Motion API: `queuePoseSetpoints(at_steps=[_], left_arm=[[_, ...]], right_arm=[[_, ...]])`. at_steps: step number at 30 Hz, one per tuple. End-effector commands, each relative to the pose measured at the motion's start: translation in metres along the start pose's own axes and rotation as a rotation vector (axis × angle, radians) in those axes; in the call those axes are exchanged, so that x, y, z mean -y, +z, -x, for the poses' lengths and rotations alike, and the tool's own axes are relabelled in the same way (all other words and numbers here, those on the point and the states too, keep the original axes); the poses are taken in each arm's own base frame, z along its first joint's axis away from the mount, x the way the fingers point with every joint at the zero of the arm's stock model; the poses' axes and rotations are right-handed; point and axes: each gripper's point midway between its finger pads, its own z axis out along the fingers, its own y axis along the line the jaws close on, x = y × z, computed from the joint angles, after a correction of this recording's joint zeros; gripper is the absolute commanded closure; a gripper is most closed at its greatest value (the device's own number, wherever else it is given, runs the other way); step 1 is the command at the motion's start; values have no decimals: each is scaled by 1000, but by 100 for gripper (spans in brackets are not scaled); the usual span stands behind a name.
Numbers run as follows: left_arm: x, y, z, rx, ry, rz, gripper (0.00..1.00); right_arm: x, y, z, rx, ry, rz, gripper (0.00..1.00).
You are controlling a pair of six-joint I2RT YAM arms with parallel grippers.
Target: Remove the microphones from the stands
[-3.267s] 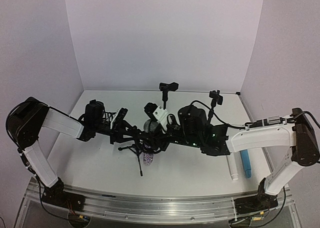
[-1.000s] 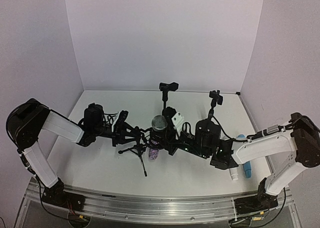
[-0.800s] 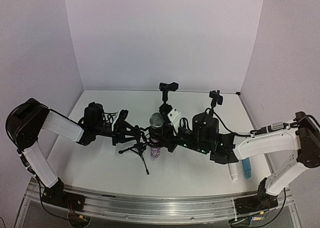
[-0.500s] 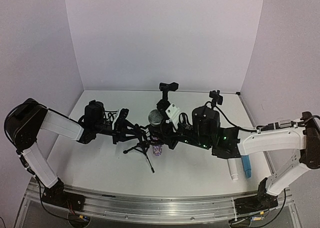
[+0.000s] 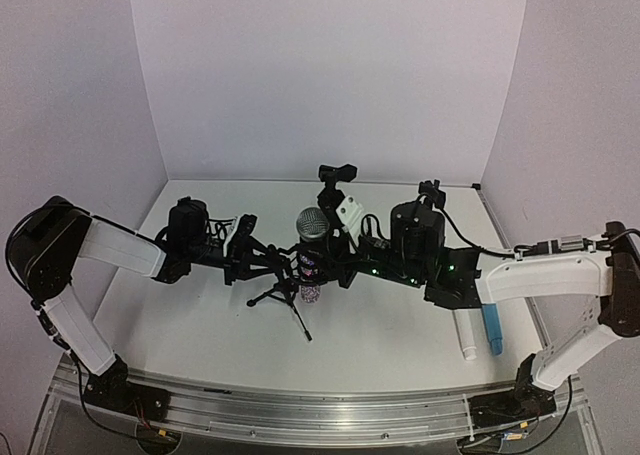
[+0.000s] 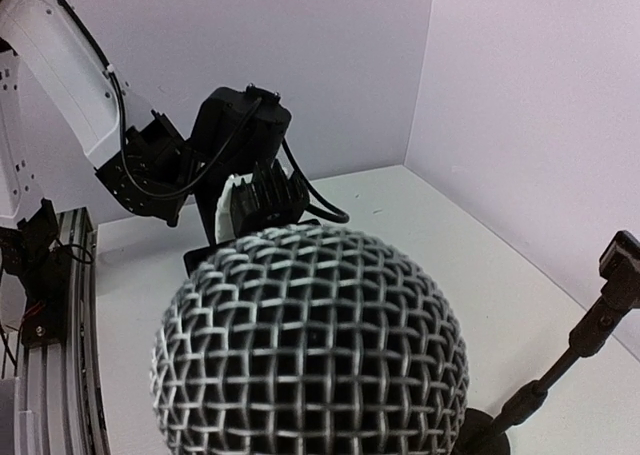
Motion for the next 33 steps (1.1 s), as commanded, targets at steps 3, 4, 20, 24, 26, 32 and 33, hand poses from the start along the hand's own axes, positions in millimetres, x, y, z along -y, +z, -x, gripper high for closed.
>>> queuePoseSetpoints(at_steps=[3, 4, 20, 24, 26, 32, 33], left_arm=[[5, 0, -28, -91, -62, 9, 100], [5, 0, -28, -94, -63, 11, 100], [2, -2, -30, -123, -51, 29, 100], [-2, -1, -24, -112, -55, 37, 100], [-6, -1, -19, -104, -65, 42, 100], [-16, -3, -8, -85, -89, 59, 100], [-18, -4, -8, -85, -95, 63, 100]], right_arm=[[6, -47, 153, 492, -54, 0, 99], [6, -49, 157, 501, -63, -2, 99], [23, -79, 203, 404, -103, -77, 100], [42, -95, 210, 353, -19, -167, 100], [65, -101, 195, 220, 59, -291, 100], [118, -164, 104, -210, 333, -658, 100], [119, -175, 82, -280, 386, -682, 100]])
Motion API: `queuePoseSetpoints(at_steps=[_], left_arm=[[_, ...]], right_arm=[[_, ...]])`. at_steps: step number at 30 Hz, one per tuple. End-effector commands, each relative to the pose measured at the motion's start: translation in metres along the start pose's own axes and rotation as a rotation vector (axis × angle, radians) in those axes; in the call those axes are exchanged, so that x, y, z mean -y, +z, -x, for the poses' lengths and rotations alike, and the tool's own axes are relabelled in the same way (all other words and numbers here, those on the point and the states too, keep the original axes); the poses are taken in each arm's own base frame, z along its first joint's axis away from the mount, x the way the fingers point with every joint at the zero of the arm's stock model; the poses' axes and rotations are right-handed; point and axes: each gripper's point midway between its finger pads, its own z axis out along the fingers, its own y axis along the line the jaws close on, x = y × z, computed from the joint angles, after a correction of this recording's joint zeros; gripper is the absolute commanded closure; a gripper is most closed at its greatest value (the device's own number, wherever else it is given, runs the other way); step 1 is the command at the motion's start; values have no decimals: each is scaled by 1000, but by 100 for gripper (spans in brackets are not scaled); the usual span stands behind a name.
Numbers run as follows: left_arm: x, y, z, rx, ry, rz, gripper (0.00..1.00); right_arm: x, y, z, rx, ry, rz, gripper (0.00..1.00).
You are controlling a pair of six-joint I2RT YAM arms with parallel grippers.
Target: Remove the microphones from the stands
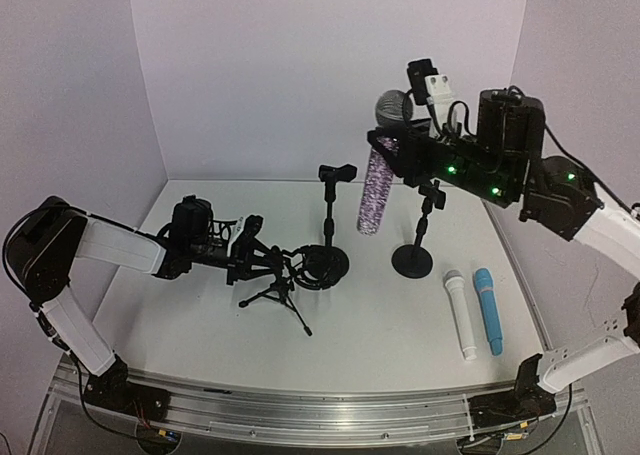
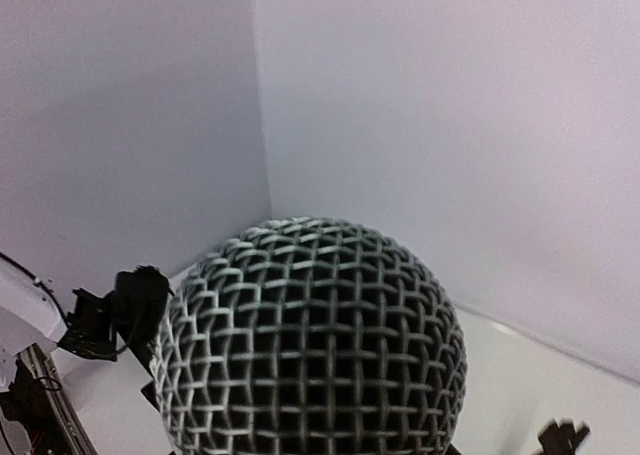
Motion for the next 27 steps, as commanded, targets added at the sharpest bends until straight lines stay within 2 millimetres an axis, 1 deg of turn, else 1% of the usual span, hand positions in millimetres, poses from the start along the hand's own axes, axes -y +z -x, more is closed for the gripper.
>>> queuePoseSetpoints(at_steps=[1, 2, 4, 5, 8, 11, 13, 17, 18, 22, 24, 27], left_arm=[[-11, -5, -1, -16, -82, 18, 100], [-13, -6, -1, -17, -84, 21, 100], [-16, -7, 0, -16, -78, 27, 100], [-16, -8, 0, -16, -77, 28, 100], [-18, -8, 4, -12, -70, 30, 100], [-16, -9, 4, -12, -71, 29, 100], [-15, -9, 3, -12, -71, 29, 100], [-14, -10, 2, -12, -74, 29, 100], [-13, -10, 2, -12, -73, 30, 100], [-12, -11, 2, -11, -71, 31, 100], [-11, -11, 3, -9, -67, 32, 100], [-10, -11, 0, -12, -72, 31, 100]], right_arm=[[82, -59, -90, -379, 215, -367, 100], [92, -70, -111, -456, 265, -415, 100], [106, -88, -169, -644, 348, -505, 100], [105, -95, -193, -736, 367, -523, 100], [100, -105, -257, -963, 426, -547, 100], [98, -107, -295, -1097, 468, -566, 100], [101, -100, -313, -1157, 480, -572, 100], [102, -71, -338, -1242, 500, -549, 100], [103, -64, -342, -1257, 501, -546, 100], [111, -50, -371, -1357, 524, -561, 100], [114, -45, -379, -1383, 519, -562, 100], [121, -35, -384, -1392, 517, -576, 100]])
